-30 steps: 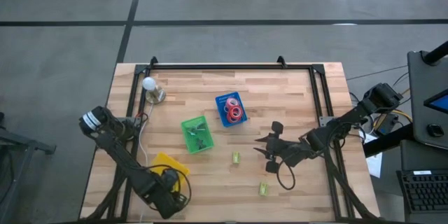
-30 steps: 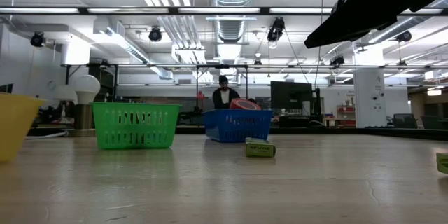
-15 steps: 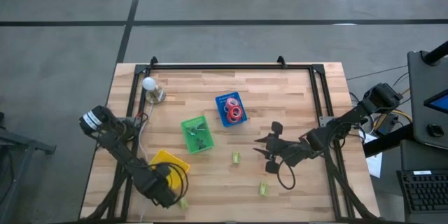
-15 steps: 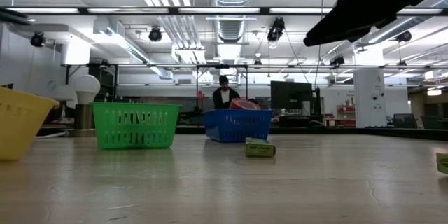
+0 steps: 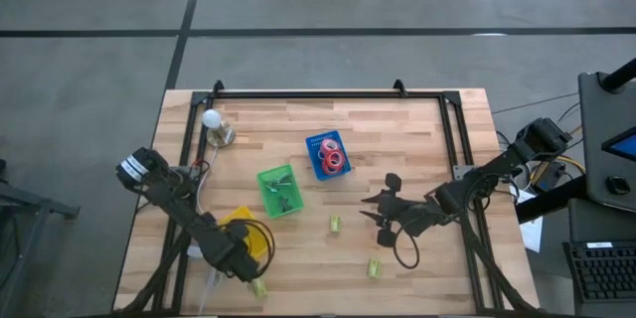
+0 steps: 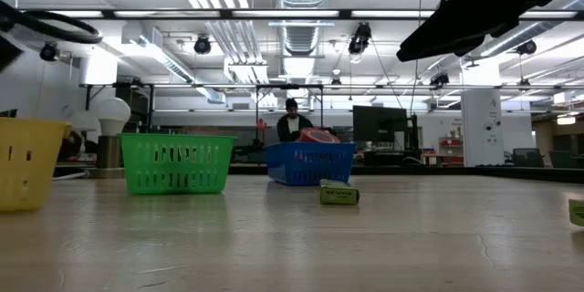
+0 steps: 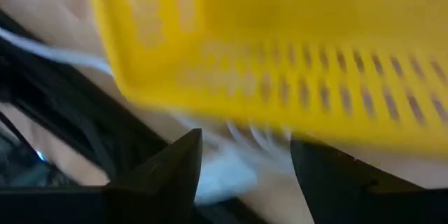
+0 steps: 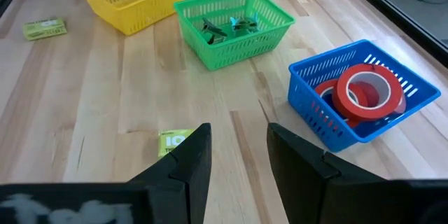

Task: Pick and place Stapler, Stapler remover, tape
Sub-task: Adjust the yellow basket on the table, then put the bottom left green staple box into the yellow basket

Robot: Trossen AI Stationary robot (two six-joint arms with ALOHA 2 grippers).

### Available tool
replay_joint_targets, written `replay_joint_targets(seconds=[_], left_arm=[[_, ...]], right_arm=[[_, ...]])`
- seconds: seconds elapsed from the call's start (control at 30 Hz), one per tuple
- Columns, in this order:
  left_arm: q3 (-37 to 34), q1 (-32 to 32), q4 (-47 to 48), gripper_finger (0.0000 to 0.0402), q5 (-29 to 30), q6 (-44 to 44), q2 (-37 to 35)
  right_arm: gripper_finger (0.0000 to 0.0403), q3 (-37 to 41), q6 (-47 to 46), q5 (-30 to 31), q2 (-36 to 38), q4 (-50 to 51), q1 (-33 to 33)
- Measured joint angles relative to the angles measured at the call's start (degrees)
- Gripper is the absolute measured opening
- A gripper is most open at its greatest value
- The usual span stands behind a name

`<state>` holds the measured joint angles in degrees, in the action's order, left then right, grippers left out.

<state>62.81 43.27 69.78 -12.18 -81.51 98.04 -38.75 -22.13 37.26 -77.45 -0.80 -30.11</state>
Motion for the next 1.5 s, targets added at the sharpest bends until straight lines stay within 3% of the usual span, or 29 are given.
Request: replay_joint_targets(seconds=[0.07, 0.13, 0.27, 0.4, 0.53, 0.6, 0.73, 0.9, 1.5], left_arm=[[1.04, 0.07, 0.29, 0.022, -5.01, -0.58, 0.0], [2.77, 0.61, 0.67, 0.022, -6.45, -5.24, -0.01], [6.96, 2.11, -3.05, 0.022, -8.01, -20.74, -0.02], [9.55, 3.39, -18.53, 0.022, 0.24, -31.05, -0.04], [9.1, 3.29, -34.75, 0.022, 13.74, -32.52, 0.01], [9.04, 3.08, -37.83, 0.022, 16.16, -33.16, 0.44], [8.79, 3.45, -34.31, 0.022, 16.13, -40.55, 2.01], [8.51, 3.48, -34.31, 0.022, 14.38, -43.04, 4.87], [8.49, 3.51, -32.64, 0.022, 9.79, -41.28, 8.55]], right_arm=[[0.0137, 0.08, 0.0, 0.0, 0.0, 0.07, 0.0], [0.0137, 0.21, 0.0, -0.09, 0.0, 0.11, 0.0], [0.0137, 0.49, 0.0, -0.25, 0.0, 0.59, 0.0], [0.0137, 1.5, 0.03, -0.42, 0.0, 0.61, 0.0], [0.0137, 2.57, -0.01, -0.91, 0.0, 0.7, 0.0], [0.0137, 2.74, -0.16, -2.11, 0.0, 0.7, 0.0], [0.0137, 2.77, 0.11, -2.88, 0.0, 0.72, -0.02], [0.0137, 2.77, 0.5, -2.91, 0.0, 0.9, -0.01], [0.0137, 2.77, -0.19, -3.21, 0.0, 0.57, -0.02]])
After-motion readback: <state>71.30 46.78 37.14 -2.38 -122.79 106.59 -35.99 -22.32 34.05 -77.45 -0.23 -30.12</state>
